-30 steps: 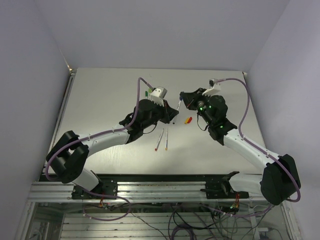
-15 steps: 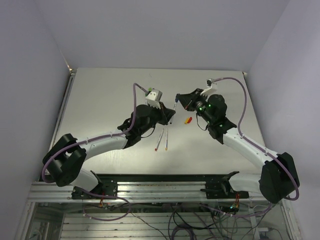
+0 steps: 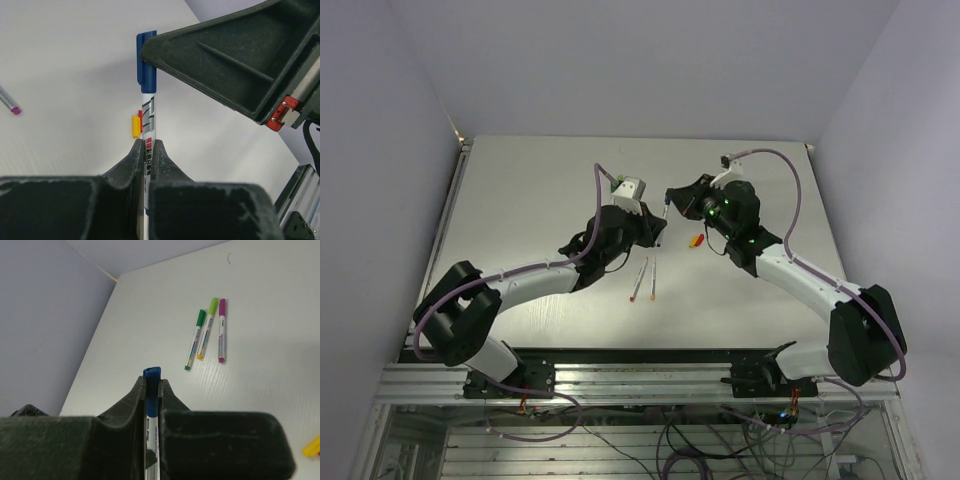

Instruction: Insert the pens into the pen caps

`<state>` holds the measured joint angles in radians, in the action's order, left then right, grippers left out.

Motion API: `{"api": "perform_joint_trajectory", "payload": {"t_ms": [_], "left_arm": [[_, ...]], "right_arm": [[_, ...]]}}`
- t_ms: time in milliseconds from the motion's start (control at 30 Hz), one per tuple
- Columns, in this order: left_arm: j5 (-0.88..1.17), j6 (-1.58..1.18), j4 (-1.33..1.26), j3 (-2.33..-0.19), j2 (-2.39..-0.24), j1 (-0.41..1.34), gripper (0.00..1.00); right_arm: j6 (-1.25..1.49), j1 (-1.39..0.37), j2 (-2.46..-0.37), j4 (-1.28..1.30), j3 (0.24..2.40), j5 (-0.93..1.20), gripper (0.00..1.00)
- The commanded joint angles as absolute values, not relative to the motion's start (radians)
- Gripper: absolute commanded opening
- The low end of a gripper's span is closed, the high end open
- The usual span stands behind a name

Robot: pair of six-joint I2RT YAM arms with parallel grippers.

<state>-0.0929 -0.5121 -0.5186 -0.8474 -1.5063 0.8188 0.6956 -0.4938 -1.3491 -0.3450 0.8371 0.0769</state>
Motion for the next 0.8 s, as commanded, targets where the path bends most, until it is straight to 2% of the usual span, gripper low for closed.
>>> {"api": "perform_joint_trajectory", "payload": {"t_ms": [0, 400, 467, 667, 767], "left_arm": [[-0.171, -0.506, -0.756, -0.973, -1.496, 0.758, 0.07], [-0.163, -0.516, -0.662, -0.972, -1.508, 0.726, 0.07], [-0.154, -0.515, -0.647, -0.964, -1.513, 0.727, 0.07], [-0.139, -0.528, -0.606, -0.935, -1.545, 0.727, 0.07], [-0.135, -0.541, -0.589, -0.929, -1.578, 0.726, 0.07]], "right_arm": [[0.662, -0.565, -1.422, -0.113, 0.837, 0.174, 0.0], [0.641, -0.572, -1.486, -0.107, 0.92, 0.141, 0.0], [0.609, -0.572, -1.477, -0.109, 0.952, 0.098, 0.13], [0.526, -0.56, -1.429, -0.101, 1.078, -0.108, 0.44], [0.497, -0.551, -1.375, -0.132, 1.082, -0.199, 0.55]]}}
